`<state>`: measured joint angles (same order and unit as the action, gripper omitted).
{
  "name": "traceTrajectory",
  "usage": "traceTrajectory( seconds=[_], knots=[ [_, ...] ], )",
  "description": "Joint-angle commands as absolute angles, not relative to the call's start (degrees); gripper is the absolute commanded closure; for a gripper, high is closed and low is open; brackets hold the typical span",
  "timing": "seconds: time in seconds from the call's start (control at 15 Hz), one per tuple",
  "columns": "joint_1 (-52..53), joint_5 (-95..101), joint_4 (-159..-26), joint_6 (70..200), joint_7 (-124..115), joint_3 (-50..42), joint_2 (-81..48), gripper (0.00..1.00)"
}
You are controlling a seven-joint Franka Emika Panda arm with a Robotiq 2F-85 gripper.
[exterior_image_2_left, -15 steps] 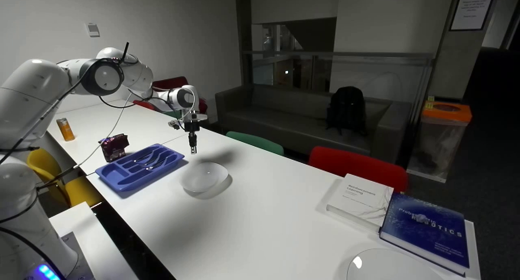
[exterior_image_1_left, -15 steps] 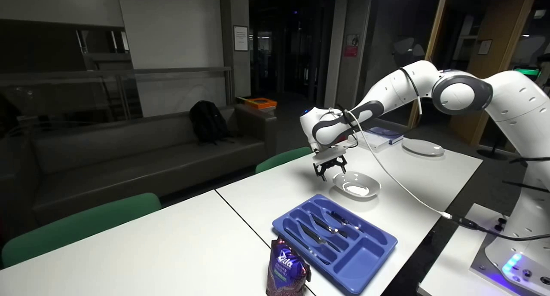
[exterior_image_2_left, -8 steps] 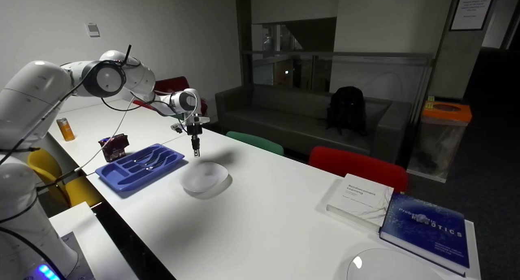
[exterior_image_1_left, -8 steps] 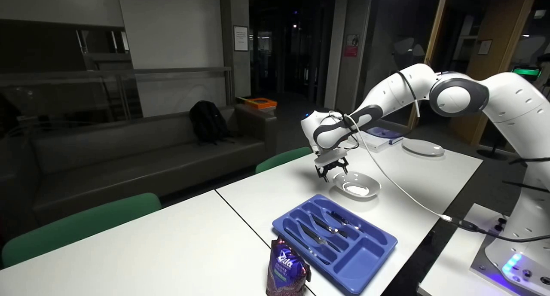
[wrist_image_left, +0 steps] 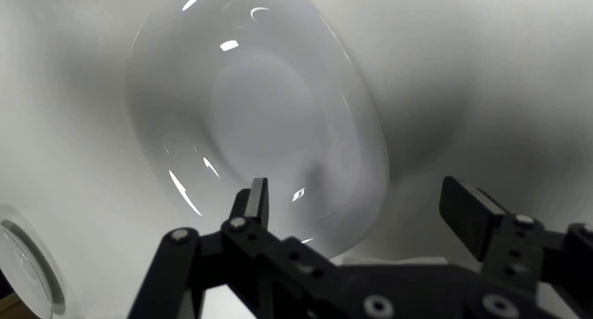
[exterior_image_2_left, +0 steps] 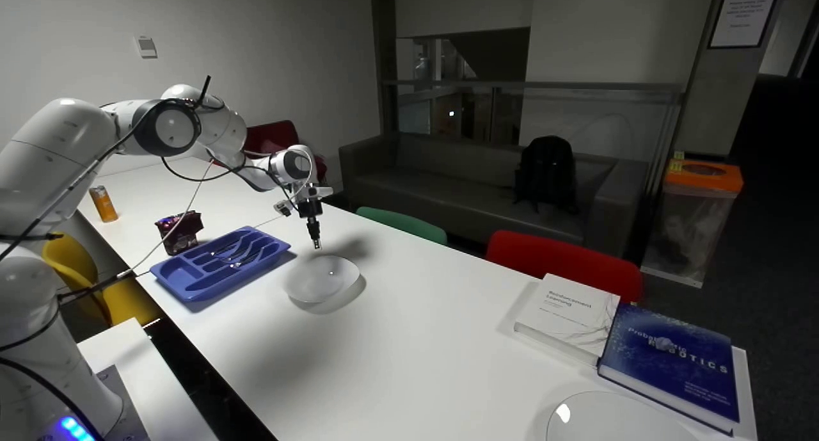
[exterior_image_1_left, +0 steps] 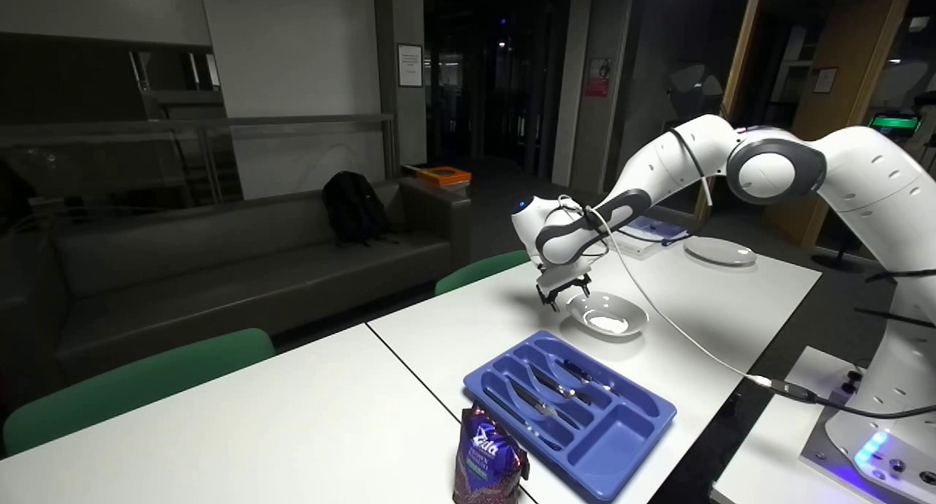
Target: Move the white plate
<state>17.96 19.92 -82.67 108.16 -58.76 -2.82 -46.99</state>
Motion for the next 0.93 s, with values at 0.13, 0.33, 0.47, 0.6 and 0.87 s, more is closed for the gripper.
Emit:
traceTrajectory(
  seconds=[0.13, 0.33, 0.47, 0.6, 0.87],
  knots=[
    [18.5, 21.7, -84.9, 111.1, -58.2, -4.1, -46.5, 0.00],
    [18.2, 21.5, -85.4, 111.1, -58.0, -4.2, -46.8, 0.00],
    [18.2, 21.4, -85.8, 111.0, -58.1, -4.2, -46.9, 0.00],
    [18.2, 21.4, -86.3, 111.0, -58.1, -4.3, -47.0, 0.00],
    [18.5, 21.4, -86.2, 110.0, -58.1, -4.4, -48.0, 0.00]
  ],
)
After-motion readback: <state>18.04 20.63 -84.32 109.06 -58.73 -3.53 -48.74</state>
